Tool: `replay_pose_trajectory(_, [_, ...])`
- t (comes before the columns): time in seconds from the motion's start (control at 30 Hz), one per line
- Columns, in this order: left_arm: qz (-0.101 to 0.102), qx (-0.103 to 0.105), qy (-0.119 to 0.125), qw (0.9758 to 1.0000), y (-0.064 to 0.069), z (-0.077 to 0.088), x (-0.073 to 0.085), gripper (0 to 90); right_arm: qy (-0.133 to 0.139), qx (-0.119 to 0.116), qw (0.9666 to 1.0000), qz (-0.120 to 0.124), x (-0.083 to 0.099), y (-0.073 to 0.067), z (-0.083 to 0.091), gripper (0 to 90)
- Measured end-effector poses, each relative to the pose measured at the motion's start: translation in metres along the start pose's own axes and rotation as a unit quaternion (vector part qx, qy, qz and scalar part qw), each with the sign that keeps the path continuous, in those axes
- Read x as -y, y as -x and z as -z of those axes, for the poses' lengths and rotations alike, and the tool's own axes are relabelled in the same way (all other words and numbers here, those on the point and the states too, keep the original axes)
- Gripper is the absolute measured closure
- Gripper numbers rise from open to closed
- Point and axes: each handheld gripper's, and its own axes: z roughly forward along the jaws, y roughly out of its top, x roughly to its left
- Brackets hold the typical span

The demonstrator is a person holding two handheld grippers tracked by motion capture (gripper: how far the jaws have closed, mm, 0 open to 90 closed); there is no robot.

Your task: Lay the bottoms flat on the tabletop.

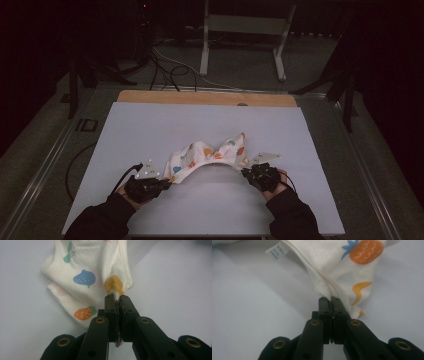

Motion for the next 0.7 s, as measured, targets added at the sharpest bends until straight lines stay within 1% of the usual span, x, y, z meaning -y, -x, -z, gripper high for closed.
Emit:
replay_pose_trajectory(0.07, [0.000,0.007,0.002,1.0000,0.003,0.002,0.002,84.6,0.000,-0.003,1.0000,-0.002,0.004,-0.002,0.002,87.4])
replay_pose_trajectory(0.1, [0.002,0.010,0.003,0.9999,0.004,0.003,0.002,81.8,0.000,-0.005,1.0000,-0.003,0.006,-0.003,0.003,84.6])
replay_pose_trajectory(0.17, [0.003,0.013,0.006,0.9999,0.006,0.005,0.001,71.6,0.004,-0.017,0.9998,-0.008,0.007,-0.003,0.006,73.5])
replay_pose_trajectory(0.2, [-0.001,0.015,0.008,0.9999,0.007,0.006,-0.001,65.6,0.007,-0.019,0.9997,-0.012,0.007,-0.003,0.009,65.5])
replay_pose_trajectory(0.23, [-0.003,0.016,0.009,0.9998,0.007,0.008,-0.004,60.2,0.014,-0.026,0.9995,-0.014,0.006,-0.003,0.011,64.0])
replay_pose_trajectory(0.27, [-0.003,0.013,0.012,0.9998,0.007,0.009,-0.007,56.8,0.019,-0.028,0.9993,-0.015,0.005,-0.002,0.015,61.6])
replay_pose_trajectory(0.3, [-0.006,0.013,0.016,0.9998,0.006,0.010,-0.010,54.8,0.029,-0.023,0.9992,-0.015,0.003,-0.002,0.018,57.8])
replay_pose_trajectory(0.33, [-0.005,0.012,0.018,0.9998,0.005,0.010,-0.013,52.5,0.036,-0.022,0.9990,-0.014,0.000,-0.001,0.022,54.8])
replay_pose_trajectory(0.37, [-0.009,0.008,0.020,0.9997,0.004,0.011,-0.017,50.9,0.041,-0.022,0.9988,-0.014,-0.003,0.000,0.025,52.6])
replay_pose_trajectory(0.43, [-0.011,0.008,0.026,0.9996,0.000,0.010,-0.026,50.1,0.056,-0.009,0.9982,-0.017,-0.009,0.003,0.029,47.7])
replay_pose_trajectory(0.5, [-0.016,0.008,0.028,0.9995,-0.004,0.008,-0.035,47.5,0.064,-0.002,0.9978,-0.018,-0.017,0.006,0.031,43.6])
replay_pose_trajectory(0.57, [-0.016,0.012,0.028,0.9994,-0.009,0.002,-0.044,45.6,0.073,0.002,0.9972,-0.017,-0.024,0.010,0.030,41.2])
replay_pose_trajectory(0.6, [-0.017,0.017,0.030,0.9993,-0.012,-0.001,-0.049,44.4,0.074,0.007,0.9970,-0.019,-0.028,0.011,0.029,39.8])
replay_pose_trajectory(0.67, [-0.011,0.020,0.032,0.9992,-0.018,-0.008,-0.059,41.9,0.077,0.010,0.9968,-0.021,-0.035,0.015,0.025,38.3])
replay_pose_trajectory(0.7, [-0.007,0.022,0.033,0.9992,-0.021,-0.011,-0.065,40.9,0.079,0.011,0.9964,-0.028,-0.038,0.016,0.021,37.9])
